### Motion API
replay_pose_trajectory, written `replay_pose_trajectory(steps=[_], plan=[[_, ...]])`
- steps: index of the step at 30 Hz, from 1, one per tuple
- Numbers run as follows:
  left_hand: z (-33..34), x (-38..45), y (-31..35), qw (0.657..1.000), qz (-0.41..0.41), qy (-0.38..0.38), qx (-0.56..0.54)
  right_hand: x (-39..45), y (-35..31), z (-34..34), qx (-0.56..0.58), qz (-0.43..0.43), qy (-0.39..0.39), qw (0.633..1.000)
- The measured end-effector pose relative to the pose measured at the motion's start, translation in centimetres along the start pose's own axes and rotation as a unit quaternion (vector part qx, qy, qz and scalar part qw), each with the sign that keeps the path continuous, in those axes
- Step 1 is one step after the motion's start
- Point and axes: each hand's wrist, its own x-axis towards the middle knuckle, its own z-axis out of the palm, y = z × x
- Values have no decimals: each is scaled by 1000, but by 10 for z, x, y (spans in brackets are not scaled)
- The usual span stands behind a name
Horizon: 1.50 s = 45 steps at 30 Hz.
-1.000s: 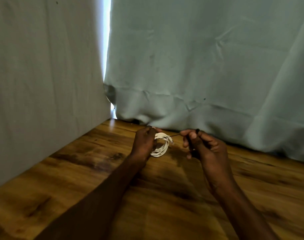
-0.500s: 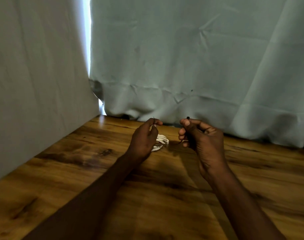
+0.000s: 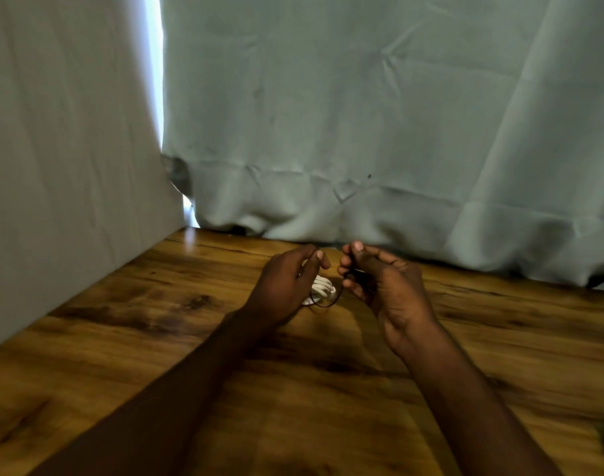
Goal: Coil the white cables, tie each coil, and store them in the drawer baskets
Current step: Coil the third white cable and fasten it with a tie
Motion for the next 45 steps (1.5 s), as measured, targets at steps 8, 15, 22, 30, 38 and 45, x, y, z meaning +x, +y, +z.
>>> replay_pose_trajectory(steps=[8, 15, 22, 30, 38, 45], plan=[[2, 1, -4, 1000, 9, 14, -12, -2, 1, 4, 46, 10, -61, 997], [0, 0, -4, 999, -21, 29, -39, -3, 0, 4, 3, 8, -42, 999], [-1, 0, -5, 991, -68, 26, -117, 2, 11, 1, -94, -32, -2, 995], [-3, -3, 11, 989, 30, -94, -114, 5, 12, -2, -172, -151, 54, 972], [-4, 0, 14, 969, 35, -166, -178, 8, 11, -5, -85, -40, 24, 995], [-9, 2, 16, 962, 18, -191, -193, 6, 7, -7, -112, 1, -12, 994]])
